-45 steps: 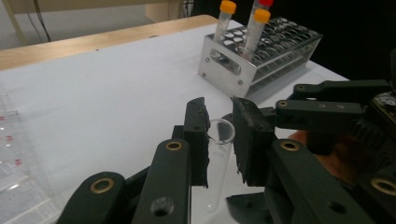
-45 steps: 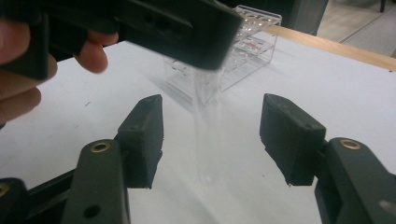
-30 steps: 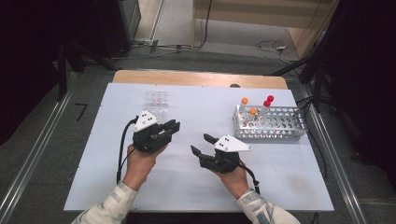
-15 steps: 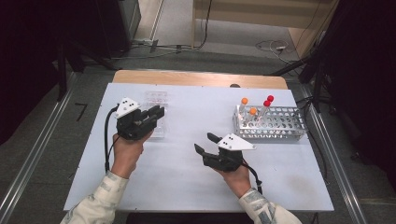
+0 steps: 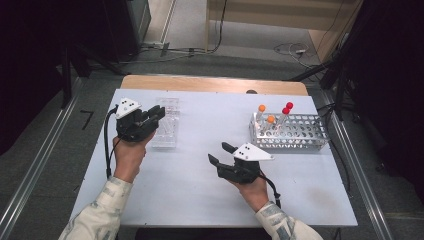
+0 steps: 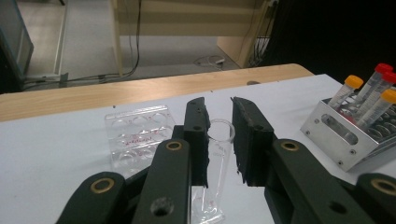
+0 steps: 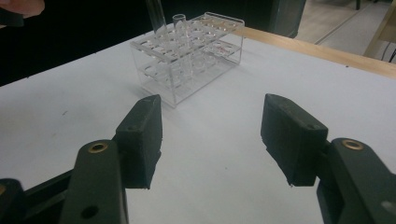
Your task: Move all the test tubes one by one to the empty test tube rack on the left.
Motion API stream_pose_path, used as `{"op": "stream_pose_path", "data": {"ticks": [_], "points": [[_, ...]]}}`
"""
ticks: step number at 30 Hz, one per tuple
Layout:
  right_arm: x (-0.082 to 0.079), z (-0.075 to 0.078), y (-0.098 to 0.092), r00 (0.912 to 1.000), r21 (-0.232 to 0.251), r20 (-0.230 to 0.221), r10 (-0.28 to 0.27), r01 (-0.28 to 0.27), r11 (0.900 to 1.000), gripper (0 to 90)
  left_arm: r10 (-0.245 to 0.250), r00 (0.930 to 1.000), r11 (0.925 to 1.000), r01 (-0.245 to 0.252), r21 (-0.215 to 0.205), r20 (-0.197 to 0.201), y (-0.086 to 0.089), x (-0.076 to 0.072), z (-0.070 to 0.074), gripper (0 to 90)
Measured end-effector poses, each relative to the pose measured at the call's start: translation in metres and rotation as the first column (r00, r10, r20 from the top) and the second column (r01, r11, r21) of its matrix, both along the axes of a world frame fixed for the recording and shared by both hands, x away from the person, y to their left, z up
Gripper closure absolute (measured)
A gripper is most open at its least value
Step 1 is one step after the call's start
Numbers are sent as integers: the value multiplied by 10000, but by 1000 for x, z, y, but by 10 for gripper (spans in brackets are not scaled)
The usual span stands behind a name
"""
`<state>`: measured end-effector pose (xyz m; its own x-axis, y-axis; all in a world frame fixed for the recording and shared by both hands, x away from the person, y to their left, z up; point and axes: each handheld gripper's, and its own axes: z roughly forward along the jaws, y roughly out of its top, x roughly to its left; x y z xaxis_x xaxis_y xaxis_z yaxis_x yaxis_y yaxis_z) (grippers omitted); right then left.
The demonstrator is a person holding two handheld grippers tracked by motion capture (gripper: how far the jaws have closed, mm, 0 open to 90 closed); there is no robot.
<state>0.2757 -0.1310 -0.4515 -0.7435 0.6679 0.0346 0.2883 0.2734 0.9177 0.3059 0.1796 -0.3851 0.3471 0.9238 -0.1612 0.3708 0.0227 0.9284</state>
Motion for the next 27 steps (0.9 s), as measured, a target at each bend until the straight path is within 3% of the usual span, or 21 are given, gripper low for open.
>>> {"op": "stream_pose_path", "data": {"ticks": [16,22,27], "points": [[0,0,-2,10000,3,-15,-31,31,10000,375,148,9999,9984,-149,548,18,-7,5,-7,765],[1,-1,-2,10000,-32,31,-59,59,10000,379,122,9998,9943,-136,1062,140,-15,5,-12,765],[0,-1,-2,10000,-25,-12,-83,83,10000,379,152,9999,9918,-148,1269,-19,-19,7,-22,764]]}}
